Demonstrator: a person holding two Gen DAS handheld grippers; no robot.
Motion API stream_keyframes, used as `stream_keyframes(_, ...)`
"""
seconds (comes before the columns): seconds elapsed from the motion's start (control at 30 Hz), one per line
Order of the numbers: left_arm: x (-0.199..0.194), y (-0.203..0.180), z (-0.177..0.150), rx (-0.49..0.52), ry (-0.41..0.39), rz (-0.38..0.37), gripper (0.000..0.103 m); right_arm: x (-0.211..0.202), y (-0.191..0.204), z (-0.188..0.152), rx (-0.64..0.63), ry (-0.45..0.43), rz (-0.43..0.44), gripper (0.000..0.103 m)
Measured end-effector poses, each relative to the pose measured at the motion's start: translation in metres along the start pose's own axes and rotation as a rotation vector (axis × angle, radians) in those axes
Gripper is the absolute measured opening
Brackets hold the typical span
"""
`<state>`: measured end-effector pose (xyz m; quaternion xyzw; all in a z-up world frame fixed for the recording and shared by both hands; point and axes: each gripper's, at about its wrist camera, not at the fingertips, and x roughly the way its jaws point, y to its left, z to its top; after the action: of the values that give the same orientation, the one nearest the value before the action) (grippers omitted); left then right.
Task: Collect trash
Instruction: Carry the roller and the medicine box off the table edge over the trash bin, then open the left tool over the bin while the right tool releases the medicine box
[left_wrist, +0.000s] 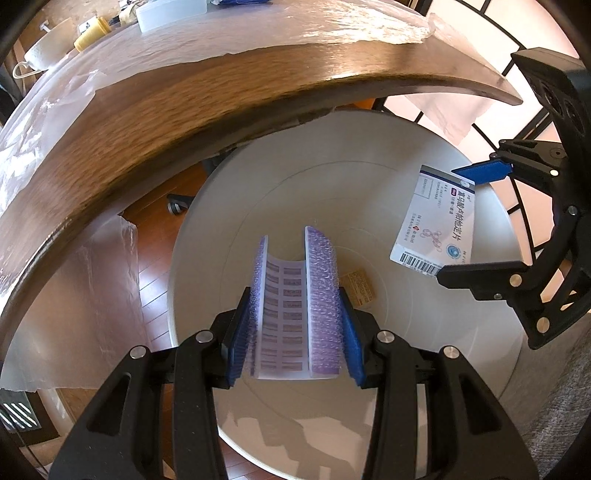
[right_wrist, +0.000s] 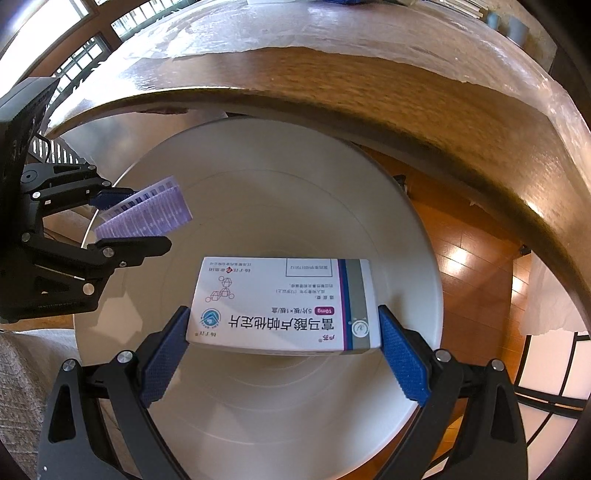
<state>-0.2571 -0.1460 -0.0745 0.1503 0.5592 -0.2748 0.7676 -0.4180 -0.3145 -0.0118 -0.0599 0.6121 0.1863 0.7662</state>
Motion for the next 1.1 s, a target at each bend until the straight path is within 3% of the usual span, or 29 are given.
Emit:
stream_keyframes(0.73, 0.008, 0.005, 0.0, 0.018, 0.007, -0.007, 0.045, 0.004, 0.0, 0.002, -0.004, 0.011, -0.001, 0.094)
stream_keyframes(0.8, 0.009, 0.005, 0.0, 0.019, 0.018, -0.027, 0.049, 0.003, 0.001, 0.001, -0.005, 0.013, -0.007, 0.095)
stream_keyframes(0.87, 0.008, 0.006, -0.001, 0.017, 0.017, 0.001, 0.067, 0.0, 0.002, 0.001, -0.004, 0.013, -0.024, 0.095)
stream_keyframes(1.1, -0.014, 0.013, -0.003, -0.024, -0.002, -0.01, 0.067, -0.031, -0.006, 0.001, 0.037, -0.035, -0.054, 0.095)
